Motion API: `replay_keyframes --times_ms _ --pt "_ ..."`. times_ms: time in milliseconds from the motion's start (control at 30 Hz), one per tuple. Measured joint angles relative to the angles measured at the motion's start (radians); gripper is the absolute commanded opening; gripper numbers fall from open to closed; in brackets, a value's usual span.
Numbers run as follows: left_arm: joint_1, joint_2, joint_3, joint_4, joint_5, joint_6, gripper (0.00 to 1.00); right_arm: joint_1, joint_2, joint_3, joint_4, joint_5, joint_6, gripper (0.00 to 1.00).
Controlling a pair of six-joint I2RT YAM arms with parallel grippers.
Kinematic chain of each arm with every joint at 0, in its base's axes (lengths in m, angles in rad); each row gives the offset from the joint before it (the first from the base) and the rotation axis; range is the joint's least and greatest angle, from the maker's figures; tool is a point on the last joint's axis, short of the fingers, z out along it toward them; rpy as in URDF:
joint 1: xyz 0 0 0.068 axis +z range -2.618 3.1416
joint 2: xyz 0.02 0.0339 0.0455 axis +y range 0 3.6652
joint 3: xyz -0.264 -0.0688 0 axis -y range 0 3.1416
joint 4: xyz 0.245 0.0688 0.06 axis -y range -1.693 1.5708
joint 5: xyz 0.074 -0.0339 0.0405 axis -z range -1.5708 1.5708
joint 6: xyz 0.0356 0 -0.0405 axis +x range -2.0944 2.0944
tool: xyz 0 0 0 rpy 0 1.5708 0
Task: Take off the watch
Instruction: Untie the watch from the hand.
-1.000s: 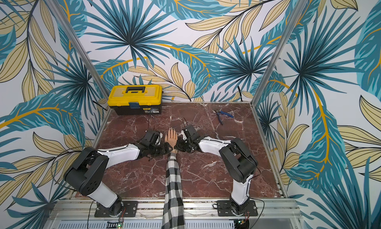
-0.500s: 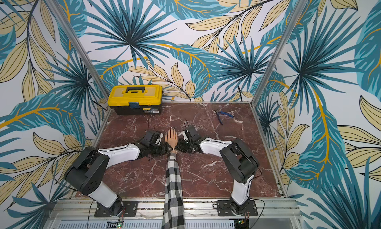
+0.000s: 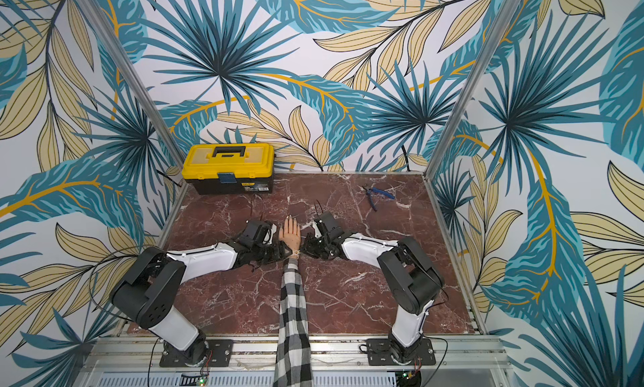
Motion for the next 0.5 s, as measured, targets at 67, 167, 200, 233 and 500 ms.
replay_keyframes --times_ms 67,167,200,233,500 --pt "0.002 0.0 0.001 -0.004 0.0 0.0 0.69 -0.001 0.0 0.001 -0.004 -0.001 0.0 0.0" --pt "0.006 -0.006 0.008 -0.019 -0.004 -0.002 0.76 -0.002 0.0 0.004 -0.007 -0.005 0.0 0.0" --pt "0.008 -0.008 0.012 -0.028 -0.006 -0.002 0.77 -0.002 0.001 0.005 -0.008 -0.007 0.0 0.0" --pt "0.009 -0.01 0.017 -0.04 -0.008 -0.002 0.78 -0.002 0.002 0.007 -0.008 -0.008 0.0 0.0" --pt "0.01 -0.02 0.072 -0.137 -0.011 -0.003 0.83 -0.003 0.011 0.014 -0.008 -0.018 0.0 0.0"
